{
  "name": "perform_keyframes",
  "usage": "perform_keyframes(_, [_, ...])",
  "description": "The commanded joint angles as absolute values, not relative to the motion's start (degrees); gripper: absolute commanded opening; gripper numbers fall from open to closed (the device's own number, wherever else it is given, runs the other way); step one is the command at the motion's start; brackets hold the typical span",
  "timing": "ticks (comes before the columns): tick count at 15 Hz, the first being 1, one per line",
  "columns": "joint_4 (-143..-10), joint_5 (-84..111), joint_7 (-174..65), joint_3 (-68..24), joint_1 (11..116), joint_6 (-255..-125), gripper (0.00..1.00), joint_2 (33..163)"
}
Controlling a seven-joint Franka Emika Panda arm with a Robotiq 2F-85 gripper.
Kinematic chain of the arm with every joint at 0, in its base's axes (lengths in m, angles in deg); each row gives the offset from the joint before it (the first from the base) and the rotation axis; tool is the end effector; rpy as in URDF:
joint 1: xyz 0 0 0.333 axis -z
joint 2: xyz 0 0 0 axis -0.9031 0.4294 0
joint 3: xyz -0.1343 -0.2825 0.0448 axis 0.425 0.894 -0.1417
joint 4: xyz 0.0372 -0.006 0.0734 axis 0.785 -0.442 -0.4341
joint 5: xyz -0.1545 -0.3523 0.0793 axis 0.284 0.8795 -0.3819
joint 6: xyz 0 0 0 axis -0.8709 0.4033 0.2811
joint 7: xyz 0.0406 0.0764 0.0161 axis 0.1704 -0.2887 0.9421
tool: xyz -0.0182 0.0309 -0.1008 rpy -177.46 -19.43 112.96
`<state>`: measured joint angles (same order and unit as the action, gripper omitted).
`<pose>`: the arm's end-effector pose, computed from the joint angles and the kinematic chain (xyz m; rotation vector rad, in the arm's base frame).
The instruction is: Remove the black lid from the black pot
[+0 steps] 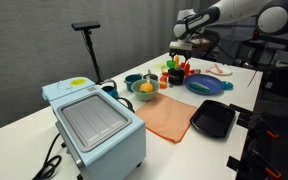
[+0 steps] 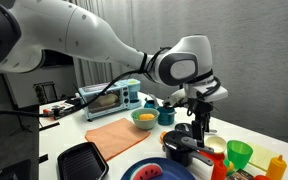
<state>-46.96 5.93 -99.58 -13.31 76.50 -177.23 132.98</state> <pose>0.7358 -0.2699 0.3005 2.4969 -1.7829 0.2583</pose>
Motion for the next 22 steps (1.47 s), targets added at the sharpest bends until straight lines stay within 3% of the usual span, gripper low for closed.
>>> perform_keyframes(1, [-46.7, 4.5, -99.7, -14.3, 77.1, -179.3, 1.0, 133.8])
perform_keyframes(7, [-44.5, 1.8, -99.0, -15.8, 78.5, -173.0, 1.0, 136.8])
perform_keyframes(8, [-44.1, 1.5, -99.1, -15.8, 78.7, -172.8, 0.79, 137.3])
perform_keyframes(17, [-43.1, 2.0, -98.5, -15.5, 78.9, -171.7, 0.13, 137.0])
perform_keyframes(18, [-42.9, 2.4, -98.5, -15.3, 78.8, -170.8, 0.62, 137.0])
perform_keyframes(20, [-42.5, 2.5, -98.6, -15.1, 78.8, -169.1, 0.7, 137.1])
perform_keyframes(22, [-41.5, 2.7, -98.4, -14.9, 78.9, -166.7, 0.86, 137.5])
